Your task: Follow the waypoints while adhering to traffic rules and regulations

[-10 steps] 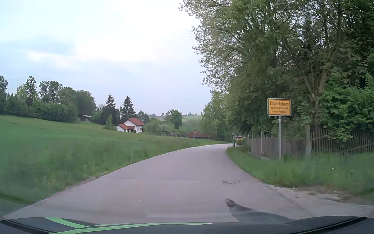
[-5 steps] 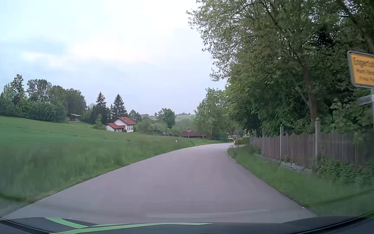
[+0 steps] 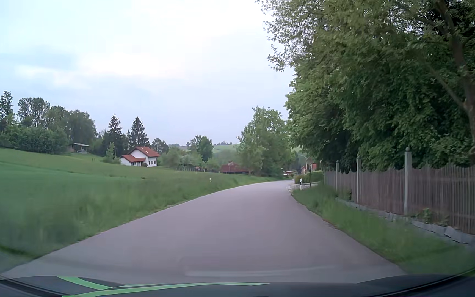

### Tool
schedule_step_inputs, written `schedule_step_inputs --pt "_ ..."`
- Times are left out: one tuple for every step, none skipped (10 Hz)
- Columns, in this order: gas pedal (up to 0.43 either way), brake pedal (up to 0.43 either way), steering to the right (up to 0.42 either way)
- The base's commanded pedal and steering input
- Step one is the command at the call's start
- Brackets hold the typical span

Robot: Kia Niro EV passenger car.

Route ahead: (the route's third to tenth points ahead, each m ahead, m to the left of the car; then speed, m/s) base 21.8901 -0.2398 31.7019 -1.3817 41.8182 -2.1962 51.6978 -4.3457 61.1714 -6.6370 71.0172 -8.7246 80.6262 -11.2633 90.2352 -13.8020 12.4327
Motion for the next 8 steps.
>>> schedule_step_inputs --pt "0.0 0.195 0.023" --pt "0.0 0.195 0.023" --pt "0.0 0.195 0.023" --pt "0.0 0.195 0.023" --pt "0.0 0.195 0.021" --pt "0.0 0.195 0.02" --pt "0.0 0.195 0.018" --pt "0.0 0.195 0.018"
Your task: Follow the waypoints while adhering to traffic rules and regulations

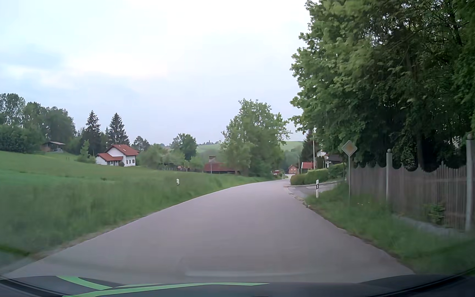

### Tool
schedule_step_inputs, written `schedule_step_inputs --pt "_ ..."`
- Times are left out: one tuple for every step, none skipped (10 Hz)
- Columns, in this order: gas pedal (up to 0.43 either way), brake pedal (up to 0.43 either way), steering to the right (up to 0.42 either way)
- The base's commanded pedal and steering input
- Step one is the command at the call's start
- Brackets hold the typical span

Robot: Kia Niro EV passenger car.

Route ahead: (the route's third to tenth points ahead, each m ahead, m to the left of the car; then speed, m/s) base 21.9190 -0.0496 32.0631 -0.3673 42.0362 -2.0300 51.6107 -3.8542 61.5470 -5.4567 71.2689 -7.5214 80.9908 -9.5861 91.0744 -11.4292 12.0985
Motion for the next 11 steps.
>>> schedule_step_inputs --pt "0.0 0.195 0.018" --pt "0.0 0.195 0.018" --pt "0.0 0.195 0.018" --pt "0.0 0.195 0.018" --pt "0.0 0.195 0.018" --pt "0.0 0.195 0.019" --pt "0.0 0.195 0.019" --pt "0.0 0.195 0.02" --pt "0.0 0.195 0.02" --pt "0.0 0.195 0.019" --pt "0.0 0.195 0.018"
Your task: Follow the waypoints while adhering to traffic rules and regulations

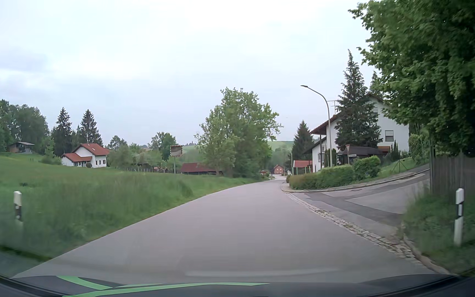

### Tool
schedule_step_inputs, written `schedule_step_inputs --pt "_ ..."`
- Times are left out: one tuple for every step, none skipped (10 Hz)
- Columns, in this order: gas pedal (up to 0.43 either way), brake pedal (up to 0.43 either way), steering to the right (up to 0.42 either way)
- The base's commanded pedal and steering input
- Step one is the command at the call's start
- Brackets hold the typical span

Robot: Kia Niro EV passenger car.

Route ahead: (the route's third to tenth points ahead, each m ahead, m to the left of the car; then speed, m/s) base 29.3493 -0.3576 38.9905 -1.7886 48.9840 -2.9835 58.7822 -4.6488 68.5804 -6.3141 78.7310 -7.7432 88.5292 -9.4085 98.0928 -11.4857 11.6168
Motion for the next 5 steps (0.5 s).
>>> schedule_step_inputs --pt "0.0 0.195 0.016" --pt "0.0 0.195 0.016" --pt "0.0 0.195 0.016" --pt "0.0 0.195 0.016" --pt "0.0 0.195 0.016"
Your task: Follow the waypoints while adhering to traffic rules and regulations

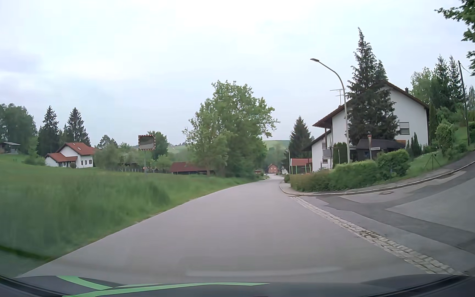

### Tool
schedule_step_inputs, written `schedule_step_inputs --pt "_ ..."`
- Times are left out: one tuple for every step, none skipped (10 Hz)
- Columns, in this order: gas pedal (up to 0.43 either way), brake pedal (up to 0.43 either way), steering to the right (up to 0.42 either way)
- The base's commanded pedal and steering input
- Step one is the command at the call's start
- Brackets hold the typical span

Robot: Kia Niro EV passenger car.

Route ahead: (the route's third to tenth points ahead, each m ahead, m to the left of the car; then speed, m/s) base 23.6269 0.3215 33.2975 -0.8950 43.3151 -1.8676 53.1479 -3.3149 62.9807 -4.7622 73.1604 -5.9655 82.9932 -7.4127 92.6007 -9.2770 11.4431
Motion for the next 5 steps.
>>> schedule_step_inputs --pt "0.0 0.195 0.016" --pt "0.0 0.195 0.016" --pt "0.0 0.189 0.016" --pt "0.0 0.189 0.016" --pt "0.0 0.189 0.016"
